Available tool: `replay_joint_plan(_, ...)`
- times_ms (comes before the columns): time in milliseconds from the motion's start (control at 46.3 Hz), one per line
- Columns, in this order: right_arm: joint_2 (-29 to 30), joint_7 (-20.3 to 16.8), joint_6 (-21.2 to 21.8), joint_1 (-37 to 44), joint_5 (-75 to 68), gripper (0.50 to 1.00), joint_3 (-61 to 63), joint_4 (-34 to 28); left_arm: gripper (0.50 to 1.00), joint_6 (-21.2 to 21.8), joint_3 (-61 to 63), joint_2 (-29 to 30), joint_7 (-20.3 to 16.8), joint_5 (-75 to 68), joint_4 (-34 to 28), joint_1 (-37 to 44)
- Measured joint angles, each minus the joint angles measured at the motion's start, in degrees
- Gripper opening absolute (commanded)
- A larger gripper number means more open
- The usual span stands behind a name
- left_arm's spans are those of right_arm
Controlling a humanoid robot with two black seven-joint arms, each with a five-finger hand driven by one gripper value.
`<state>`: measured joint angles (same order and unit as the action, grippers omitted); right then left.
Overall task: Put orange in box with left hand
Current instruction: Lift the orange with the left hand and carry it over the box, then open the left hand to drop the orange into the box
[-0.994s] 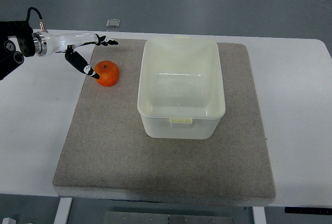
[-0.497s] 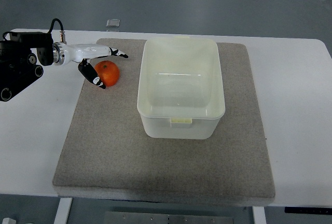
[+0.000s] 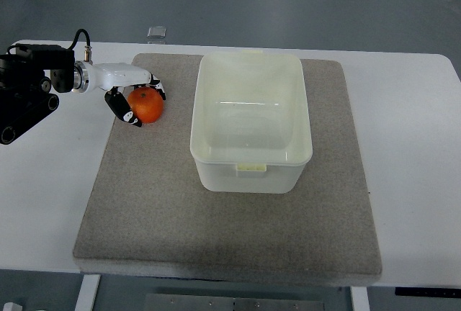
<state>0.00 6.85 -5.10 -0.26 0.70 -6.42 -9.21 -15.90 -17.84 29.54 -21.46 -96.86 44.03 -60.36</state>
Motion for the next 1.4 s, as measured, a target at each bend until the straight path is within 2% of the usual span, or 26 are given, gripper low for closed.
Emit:
replay_joint_plan(259,0.00,0.01,0.00,0.01,0.00,0.932,0.00,-0.02,0.500,-0.40,-1.12,1.93,-0.07,1.12,1.85,-4.58)
replay_joint_plan(432,0.00,0.01,0.00,-0.01,0.00,0.930,0.00,-0.02,0.500,-1.34,-1.65,5.87,-0.35,2.88,7.96,-9.28)
replay_joint_plan(648,0.00,0.02,0.00,-0.01,0.00,0.932,0.00,-0.02,0.500,-6.51,-2.13,5.87,-0.37,6.77,13.83,-14.56)
replay_joint_plan(778,0.00,0.01,0.00,-0.01,0.00,0.932,0.00,-0.02,0.500,-7.96,-2.46,4.59,-0.36,8.33,17.01,-16.49)
replay_joint_plan(886,0.00,0.00,0.00,-0.02,-0.01,0.932,0.00,-0.02,0.500,-8.02,-2.41,1.17,-0.16,8.13,18.89,-16.71)
replay_joint_plan(1275,0.00,0.00,0.00,0.00,0.00,0.932,0.00,0.00,0.500,-7.64,-1.49,-7.73,0.53,-1.87,17.98,-14.51)
replay_joint_plan(1361,0.00,0.01,0.00,0.00,0.00,0.932,0.00,0.00,0.580,-7.24,-1.49,-8.49,0.54,-2.18,17.68,-13.94)
replay_joint_plan(1404,0.00,0.00,0.00,-0.01,0.00,0.932,0.00,-0.01,0.655,-7.11,-1.51,-8.85,0.54,-2.18,17.46,-13.75)
